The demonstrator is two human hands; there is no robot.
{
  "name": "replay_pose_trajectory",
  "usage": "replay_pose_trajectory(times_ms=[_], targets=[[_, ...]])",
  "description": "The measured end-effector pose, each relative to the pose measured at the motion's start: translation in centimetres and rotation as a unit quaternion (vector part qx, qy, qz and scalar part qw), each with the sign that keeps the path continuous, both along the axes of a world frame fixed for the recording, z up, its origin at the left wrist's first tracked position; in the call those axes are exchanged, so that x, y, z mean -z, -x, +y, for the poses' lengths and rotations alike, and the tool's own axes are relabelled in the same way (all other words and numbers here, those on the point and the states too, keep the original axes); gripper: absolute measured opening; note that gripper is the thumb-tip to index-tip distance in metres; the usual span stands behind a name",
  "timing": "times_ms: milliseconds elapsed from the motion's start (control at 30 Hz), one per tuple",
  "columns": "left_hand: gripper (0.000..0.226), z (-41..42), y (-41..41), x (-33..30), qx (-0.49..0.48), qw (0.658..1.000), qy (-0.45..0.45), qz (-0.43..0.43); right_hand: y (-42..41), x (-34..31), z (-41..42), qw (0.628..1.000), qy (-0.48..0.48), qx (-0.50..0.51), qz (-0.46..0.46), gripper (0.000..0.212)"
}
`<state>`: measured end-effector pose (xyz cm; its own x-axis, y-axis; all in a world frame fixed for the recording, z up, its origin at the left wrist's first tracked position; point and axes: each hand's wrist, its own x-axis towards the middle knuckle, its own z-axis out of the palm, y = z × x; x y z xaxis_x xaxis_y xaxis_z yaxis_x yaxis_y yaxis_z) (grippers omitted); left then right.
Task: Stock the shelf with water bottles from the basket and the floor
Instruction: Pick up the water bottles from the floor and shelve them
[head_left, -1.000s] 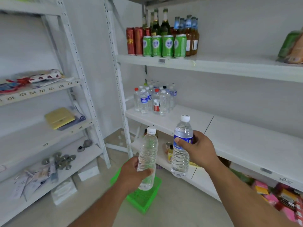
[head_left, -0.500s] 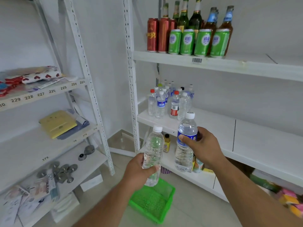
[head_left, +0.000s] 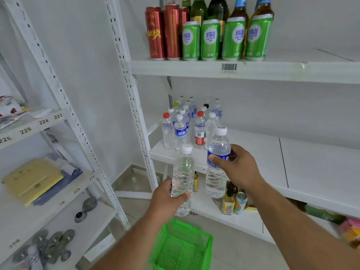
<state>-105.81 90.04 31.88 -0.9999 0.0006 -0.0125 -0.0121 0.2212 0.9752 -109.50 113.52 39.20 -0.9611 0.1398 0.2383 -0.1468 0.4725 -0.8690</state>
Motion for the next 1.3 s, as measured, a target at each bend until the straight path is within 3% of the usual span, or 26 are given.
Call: replay_pose_trajectory(times_ms=[867,1300], targets=[[0.031,-5.2,22.0,2.4,0.121,0.992,0.037,-0.019,13.7,2.9,-6.1,0.986,-0.012,0.160,-0.034,0.044],[0.040,-0.2,29.3,3.1,0.145,0.988,0.044,-0.036,19.4,4.3,-4.4,0.978,0.007,0.199,-0.061,0.037]])
